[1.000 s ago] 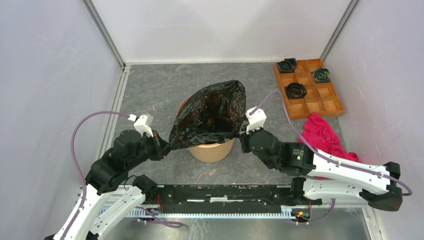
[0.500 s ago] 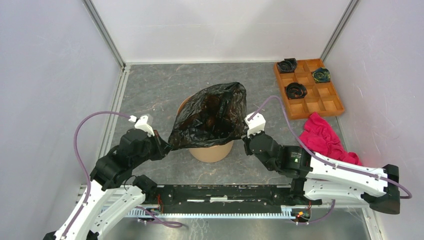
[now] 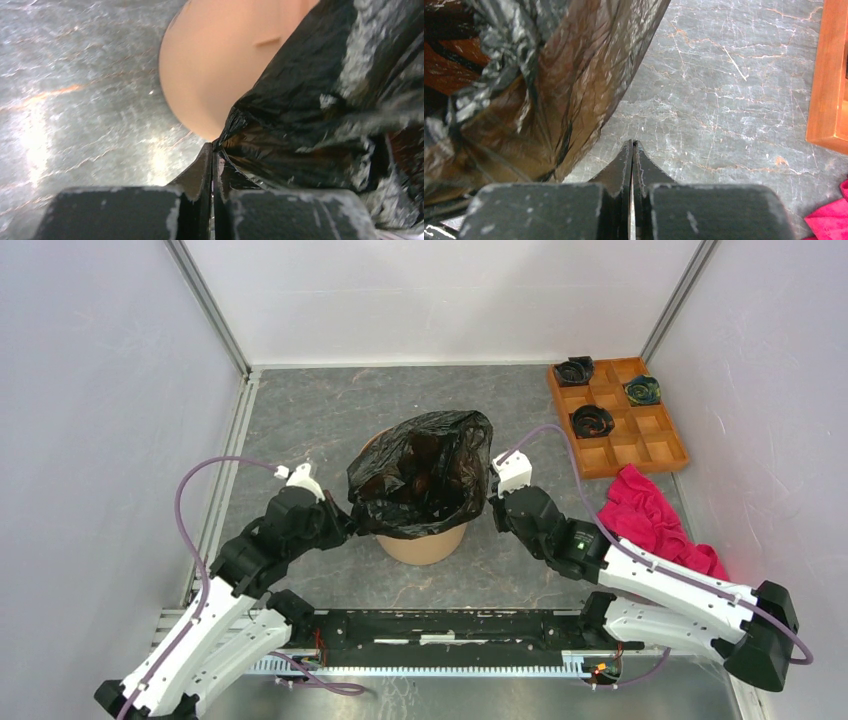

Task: Put the trash bags into the trash bin

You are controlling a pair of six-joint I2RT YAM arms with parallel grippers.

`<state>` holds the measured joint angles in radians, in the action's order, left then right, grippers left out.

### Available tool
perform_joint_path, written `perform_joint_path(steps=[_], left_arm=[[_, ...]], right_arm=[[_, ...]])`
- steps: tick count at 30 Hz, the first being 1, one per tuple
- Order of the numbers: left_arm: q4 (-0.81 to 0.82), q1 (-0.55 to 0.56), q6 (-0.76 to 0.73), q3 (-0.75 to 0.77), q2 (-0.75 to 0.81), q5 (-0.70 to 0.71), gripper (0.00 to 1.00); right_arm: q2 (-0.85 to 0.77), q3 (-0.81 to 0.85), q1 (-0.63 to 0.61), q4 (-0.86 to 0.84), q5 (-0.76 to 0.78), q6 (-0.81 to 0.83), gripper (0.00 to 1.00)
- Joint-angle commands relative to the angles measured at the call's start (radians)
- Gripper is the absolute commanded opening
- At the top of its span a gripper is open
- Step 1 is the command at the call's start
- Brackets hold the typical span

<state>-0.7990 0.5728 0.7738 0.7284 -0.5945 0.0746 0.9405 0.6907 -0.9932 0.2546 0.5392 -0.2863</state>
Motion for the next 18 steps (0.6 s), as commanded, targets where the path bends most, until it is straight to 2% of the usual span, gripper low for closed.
perform_joint_path(steps=[1, 4, 12, 14, 16, 18], left_arm=[[0.222, -0.004, 0.064, -0.039, -0.070, -0.044, 0.02], [0.325, -0.003, 0.076, -0.105, -0.106, -0.069, 0.02], [0.397, -0.003, 0.071, -0.104, -0.149, -0.102, 0.02], [0.381, -0.004, 0.068, -0.091, -0.157, -0.104, 0.02], [0.376, -0.004, 0.068, -0.081, -0.153, -0.121, 0.02], [0.382, -0.004, 0.071, -0.078, -0.139, -0.140, 0.02]], right_arm=[[0.015, 0.045, 0.029, -0.058, -0.062, 0.050, 0.00], [-0.016, 0.050, 0.036, -0.017, -0.076, 0.065, 0.07], [-0.162, 0.112, 0.036, 0.138, -0.293, 0.121, 0.58], [-0.179, 0.133, 0.036, 0.155, -0.333, 0.089, 0.62], [-0.179, 0.142, 0.036, 0.155, -0.385, 0.029, 0.72], [-0.167, 0.134, 0.036, 0.134, -0.453, -0.043, 0.77]])
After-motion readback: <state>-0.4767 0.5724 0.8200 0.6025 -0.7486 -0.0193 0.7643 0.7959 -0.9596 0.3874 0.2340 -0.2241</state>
